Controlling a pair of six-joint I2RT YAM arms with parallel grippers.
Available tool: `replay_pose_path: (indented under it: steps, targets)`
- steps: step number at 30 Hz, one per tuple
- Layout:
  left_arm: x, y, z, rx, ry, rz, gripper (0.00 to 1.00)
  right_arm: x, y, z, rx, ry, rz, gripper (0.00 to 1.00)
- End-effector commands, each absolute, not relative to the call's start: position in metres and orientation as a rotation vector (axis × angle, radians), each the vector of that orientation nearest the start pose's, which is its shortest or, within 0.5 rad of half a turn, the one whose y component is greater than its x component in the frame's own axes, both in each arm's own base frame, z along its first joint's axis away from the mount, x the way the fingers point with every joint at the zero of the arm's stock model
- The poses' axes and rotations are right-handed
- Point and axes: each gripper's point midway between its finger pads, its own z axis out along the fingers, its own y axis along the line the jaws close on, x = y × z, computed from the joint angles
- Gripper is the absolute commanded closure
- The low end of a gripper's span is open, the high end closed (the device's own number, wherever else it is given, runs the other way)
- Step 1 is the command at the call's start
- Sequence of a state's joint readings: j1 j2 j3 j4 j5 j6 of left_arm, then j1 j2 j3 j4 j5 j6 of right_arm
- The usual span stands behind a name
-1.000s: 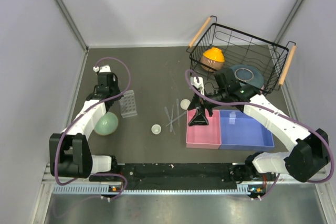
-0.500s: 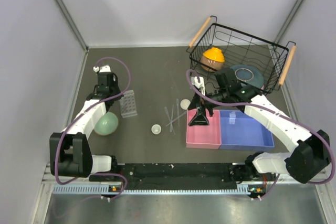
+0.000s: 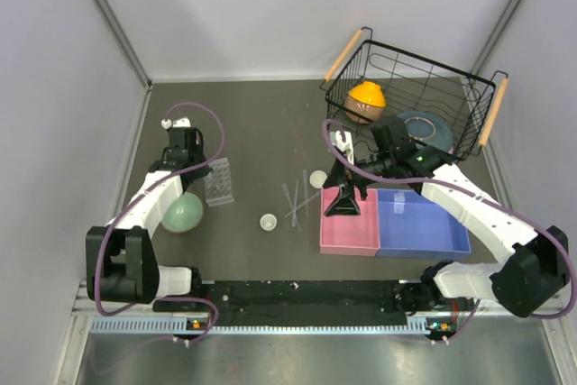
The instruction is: Organize the chemistry lab equipment
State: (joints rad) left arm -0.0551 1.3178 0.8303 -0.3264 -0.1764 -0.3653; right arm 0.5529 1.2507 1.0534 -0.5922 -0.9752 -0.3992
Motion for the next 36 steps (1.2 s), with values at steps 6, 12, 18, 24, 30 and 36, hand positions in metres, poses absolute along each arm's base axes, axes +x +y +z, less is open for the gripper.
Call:
replay_pose_path:
  steps: [6,12,18,24,30,36]
  targets:
    - [0.332,-0.004,0.083,-0.483,2.380,0.004,0.75,0.176,0.268,0.230,-1.417,1.619,1.212,0.12]
    - [0.330,-0.002,0.097,-0.493,2.342,-0.002,0.50,0.176,0.268,0.230,-1.415,1.617,1.213,0.12]
    - [0.331,-0.005,0.124,-0.492,2.284,-0.036,0.40,0.176,0.267,0.230,-1.417,1.615,1.207,0.12]
    - [0.324,-0.007,0.150,-0.480,2.233,-0.072,0.26,0.180,0.263,0.230,-1.409,1.619,1.171,0.12]
    - [0.310,-0.012,0.178,-0.445,2.164,-0.127,0.15,0.190,0.255,0.230,-1.379,1.639,1.110,0.10]
    - [0.290,-0.019,0.212,-0.395,2.042,-0.204,0.01,0.198,0.246,0.233,-1.320,1.691,1.068,0.02]
